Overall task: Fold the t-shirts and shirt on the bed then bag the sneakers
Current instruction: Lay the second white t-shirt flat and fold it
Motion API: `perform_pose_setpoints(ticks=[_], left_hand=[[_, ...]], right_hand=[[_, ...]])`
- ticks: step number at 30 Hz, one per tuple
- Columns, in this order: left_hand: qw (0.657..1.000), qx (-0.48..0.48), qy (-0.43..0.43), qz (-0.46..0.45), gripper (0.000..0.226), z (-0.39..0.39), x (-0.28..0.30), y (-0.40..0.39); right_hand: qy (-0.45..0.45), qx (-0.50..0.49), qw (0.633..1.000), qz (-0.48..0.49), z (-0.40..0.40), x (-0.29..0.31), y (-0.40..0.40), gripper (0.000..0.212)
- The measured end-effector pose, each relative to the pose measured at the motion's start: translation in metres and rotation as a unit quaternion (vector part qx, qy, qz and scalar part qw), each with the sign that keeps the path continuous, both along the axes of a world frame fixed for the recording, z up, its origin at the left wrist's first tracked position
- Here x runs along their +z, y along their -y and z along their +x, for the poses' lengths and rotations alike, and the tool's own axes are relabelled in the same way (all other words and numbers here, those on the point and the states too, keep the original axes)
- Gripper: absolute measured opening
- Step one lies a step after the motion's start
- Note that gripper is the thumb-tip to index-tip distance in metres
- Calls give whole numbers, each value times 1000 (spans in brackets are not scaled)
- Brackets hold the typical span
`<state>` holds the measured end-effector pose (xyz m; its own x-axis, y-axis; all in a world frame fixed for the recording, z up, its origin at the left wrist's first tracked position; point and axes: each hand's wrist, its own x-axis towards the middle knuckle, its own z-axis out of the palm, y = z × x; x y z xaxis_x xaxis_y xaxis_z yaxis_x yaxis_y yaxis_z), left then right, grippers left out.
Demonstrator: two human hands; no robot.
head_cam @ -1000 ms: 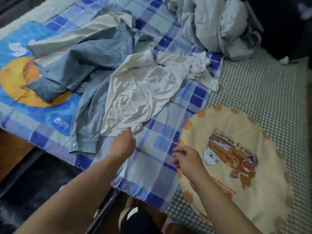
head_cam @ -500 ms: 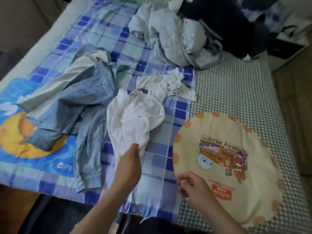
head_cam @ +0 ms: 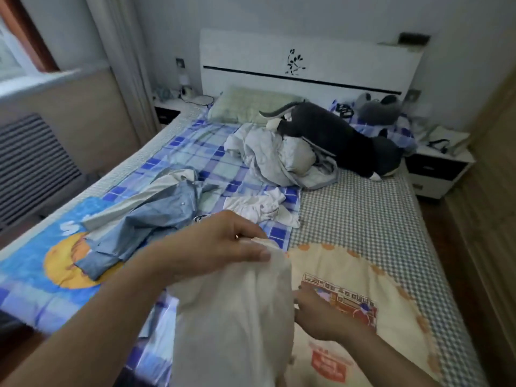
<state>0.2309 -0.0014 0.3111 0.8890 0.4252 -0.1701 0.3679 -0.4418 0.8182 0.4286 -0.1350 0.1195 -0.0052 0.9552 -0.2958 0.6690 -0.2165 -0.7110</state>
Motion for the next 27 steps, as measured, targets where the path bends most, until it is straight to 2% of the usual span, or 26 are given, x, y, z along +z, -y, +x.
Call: perform_pose_setpoints(ticks=[2, 4, 6, 8, 10, 11, 13, 16, 18, 19, 20, 21, 22, 23, 24, 25, 26, 27], left_hand=[[995, 45, -5, 90, 10, 16, 16, 0], [978, 101, -1, 185, 7, 28, 32, -5], [962, 132, -6, 237, 10, 36, 50, -8], [943, 149, -38, 294, 14, 33, 66, -15], [912, 173, -54, 369, 8, 25, 79, -25], [895, 192, -37, 401, 16, 21, 82, -32], [868, 255, 13, 427, 20, 13, 85, -44], [846, 333, 41, 415, 14, 6, 90, -58], [841, 346, -26, 415, 18, 7, 85, -75], [835, 334, -126, 418, 18, 9, 78, -80], [814, 316, -248, 419, 21, 11, 67, -86], [781, 282, -376, 412, 29, 14, 51, -90], [755, 243, -454, 407, 40, 23, 36, -85], [772, 224, -460, 377, 49, 39, 23, -69], [828, 211, -407, 323, 57, 62, 12, -48], [895, 209, -311, 241, 66, 89, 3, -22], [948, 210, -198, 133, 76, 119, -8, 0], [970, 223, -98, 19, 87, 150, -12, 30]], right_hand=[[-44, -153, 987, 28, 31, 17, 25, 31], [-119, -345, 923, 120, 73, 52, 36, 30], [-113, -461, 857, 203, 118, 105, 38, 24], [-71, -502, 825, 251, 161, 155, 35, 23], [-23, -514, 815, 267, 198, 191, 34, 28], [-3, -521, 814, 256, 218, 200, 34, 32], [-14, -535, 814, 225, 250, 214, 42, 33], [-118, -539, 804, 222, 277, 228, 59, 13], [-208, -545, 772, 252, 277, 236, 69, 14], [-257, -524, 764, 273, 275, 240, 69, 15], [-292, -492, 769, 285, 268, 248, 70, 16], [-323, -452, 780, 290, 261, 255, 69, 18], [-357, -406, 789, 291, 251, 262, 68, 21], [-373, -369, 799, 295, 244, 265, 66, 27], [-370, -343, 812, 292, 232, 271, 65, 30], [-356, -319, 829, 291, 218, 277, 65, 27], [-327, -290, 849, 296, 205, 281, 66, 21], [-293, -256, 871, 299, 196, 282, 66, 16]])
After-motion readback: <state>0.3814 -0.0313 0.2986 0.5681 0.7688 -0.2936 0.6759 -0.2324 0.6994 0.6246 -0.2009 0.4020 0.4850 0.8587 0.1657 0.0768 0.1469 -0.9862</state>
